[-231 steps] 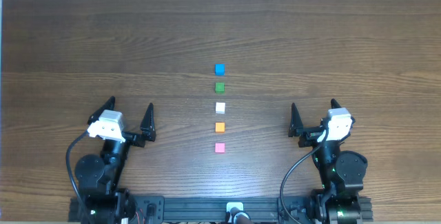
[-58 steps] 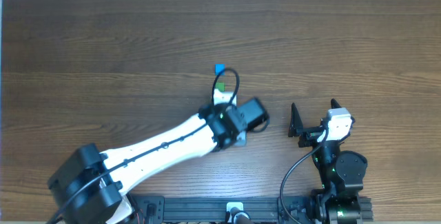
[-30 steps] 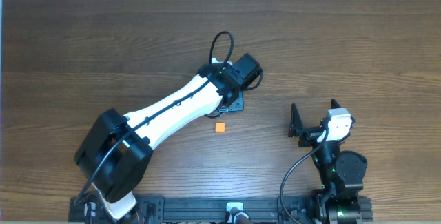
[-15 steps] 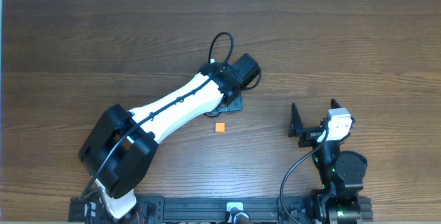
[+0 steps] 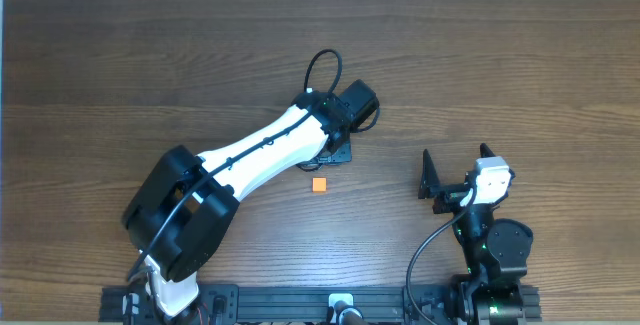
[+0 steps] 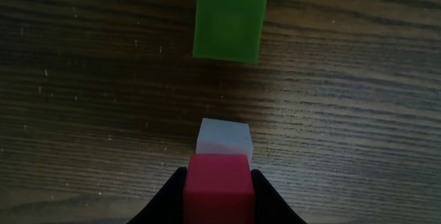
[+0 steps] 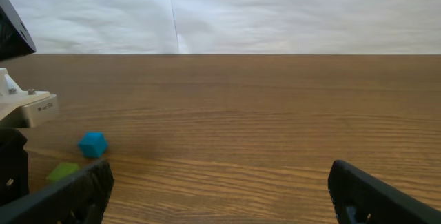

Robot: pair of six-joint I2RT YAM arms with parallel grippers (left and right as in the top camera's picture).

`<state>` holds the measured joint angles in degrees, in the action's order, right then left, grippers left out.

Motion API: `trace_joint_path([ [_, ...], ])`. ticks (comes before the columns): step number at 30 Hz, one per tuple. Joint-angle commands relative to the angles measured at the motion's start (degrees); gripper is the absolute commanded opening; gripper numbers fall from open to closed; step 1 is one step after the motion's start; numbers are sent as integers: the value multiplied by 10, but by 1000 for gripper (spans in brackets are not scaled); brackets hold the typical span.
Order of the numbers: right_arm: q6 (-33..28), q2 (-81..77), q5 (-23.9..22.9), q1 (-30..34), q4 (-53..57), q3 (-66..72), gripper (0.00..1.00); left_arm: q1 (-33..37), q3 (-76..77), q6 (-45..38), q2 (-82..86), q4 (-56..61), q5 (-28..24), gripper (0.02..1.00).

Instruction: Stack Cubes

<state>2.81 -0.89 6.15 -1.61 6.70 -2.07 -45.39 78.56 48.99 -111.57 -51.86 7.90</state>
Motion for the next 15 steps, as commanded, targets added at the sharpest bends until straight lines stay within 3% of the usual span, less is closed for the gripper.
trace_joint_path([
  [1, -1, 6, 6, -3, -2, 5, 991, 3, 4, -8, -7, 0, 1, 42],
  [15, -1, 6, 6, -3, -2, 5, 993, 3, 4, -6, 3, -3, 1, 40],
])
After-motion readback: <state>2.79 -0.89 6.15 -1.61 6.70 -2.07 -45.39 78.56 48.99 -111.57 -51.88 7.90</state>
